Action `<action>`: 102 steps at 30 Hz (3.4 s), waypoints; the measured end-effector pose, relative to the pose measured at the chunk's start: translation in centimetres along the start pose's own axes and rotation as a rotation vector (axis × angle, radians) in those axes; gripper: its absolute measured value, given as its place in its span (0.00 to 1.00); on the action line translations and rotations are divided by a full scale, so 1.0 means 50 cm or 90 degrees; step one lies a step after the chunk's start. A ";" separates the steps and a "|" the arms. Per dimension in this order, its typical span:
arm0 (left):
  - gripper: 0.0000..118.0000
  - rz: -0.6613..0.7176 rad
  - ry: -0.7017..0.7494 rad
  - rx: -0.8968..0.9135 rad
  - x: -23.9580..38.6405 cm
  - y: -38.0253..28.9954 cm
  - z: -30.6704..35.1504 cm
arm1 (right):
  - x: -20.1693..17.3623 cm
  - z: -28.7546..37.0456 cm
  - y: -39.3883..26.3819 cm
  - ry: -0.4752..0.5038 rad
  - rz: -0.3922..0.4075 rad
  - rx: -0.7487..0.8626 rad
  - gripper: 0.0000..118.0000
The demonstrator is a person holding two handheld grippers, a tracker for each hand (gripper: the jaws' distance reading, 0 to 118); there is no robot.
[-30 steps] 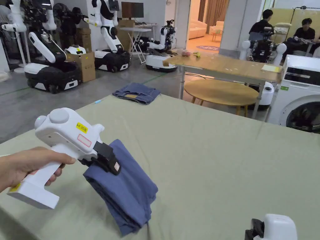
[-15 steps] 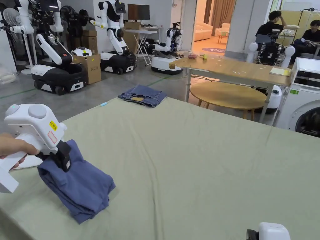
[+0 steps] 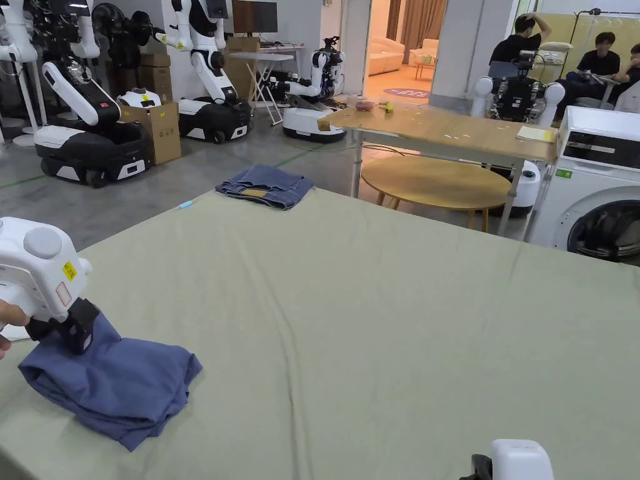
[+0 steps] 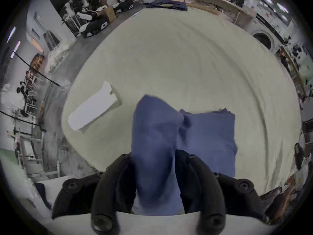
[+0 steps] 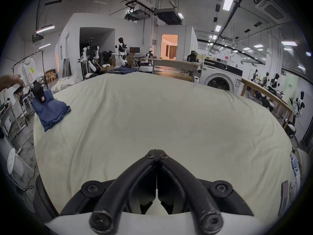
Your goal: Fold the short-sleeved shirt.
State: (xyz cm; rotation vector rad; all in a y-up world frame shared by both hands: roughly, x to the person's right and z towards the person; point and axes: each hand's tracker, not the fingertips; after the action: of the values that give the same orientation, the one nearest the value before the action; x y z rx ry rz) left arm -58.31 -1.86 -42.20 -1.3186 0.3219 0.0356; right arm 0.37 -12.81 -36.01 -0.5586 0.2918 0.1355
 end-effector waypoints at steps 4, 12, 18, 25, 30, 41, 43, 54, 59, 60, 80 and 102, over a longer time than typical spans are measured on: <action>0.32 0.054 0.019 0.063 -0.075 0.027 0.025 | 0.004 0.014 0.001 0.000 0.001 0.006 0.00; 0.32 0.001 -0.083 0.161 0.046 -0.048 0.058 | 0.024 0.024 0.005 -0.010 -0.017 0.022 0.00; 0.32 -0.070 -0.166 0.316 0.257 -0.133 0.052 | 0.065 0.043 0.008 -0.033 -0.043 0.032 0.00; 0.32 -0.085 -0.259 0.506 0.479 -0.219 0.087 | 0.131 0.079 0.016 -0.079 -0.077 0.060 0.00; 0.32 -0.107 -0.237 0.602 0.630 -0.260 0.114 | 0.178 0.107 0.025 -0.108 -0.113 0.098 0.00; 0.06 -0.019 -0.215 0.710 0.773 -0.303 0.148 | 0.250 0.157 0.041 -0.186 -0.141 0.195 0.00; 0.01 -0.023 -0.207 0.729 0.787 -0.311 0.156 | 0.256 0.161 0.037 -0.189 -0.143 0.208 0.00; 0.00 -0.039 -0.225 0.749 0.797 -0.329 0.161 | 0.252 0.154 0.035 -0.206 -0.127 0.218 0.00; 0.00 -0.032 -0.220 0.739 0.793 -0.325 0.159 | 0.249 0.155 0.036 -0.210 -0.118 0.225 0.00; 0.00 -0.026 -0.227 0.736 0.790 -0.325 0.158 | 0.249 0.156 0.035 -0.211 -0.119 0.227 0.00; 0.68 -0.001 -0.237 0.732 0.783 -0.320 0.169 | 0.240 0.159 0.044 -0.248 -0.122 0.234 0.72; 0.72 -0.018 -0.270 0.786 0.751 -0.319 0.157 | 0.266 0.157 0.042 -0.236 -0.159 0.235 0.80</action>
State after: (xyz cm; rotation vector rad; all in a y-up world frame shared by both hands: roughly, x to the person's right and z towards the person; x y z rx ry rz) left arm -17.47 -4.29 -34.92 -0.0724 -0.0681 0.0748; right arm 14.42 -6.19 -34.80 -0.1917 -0.1154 -0.0576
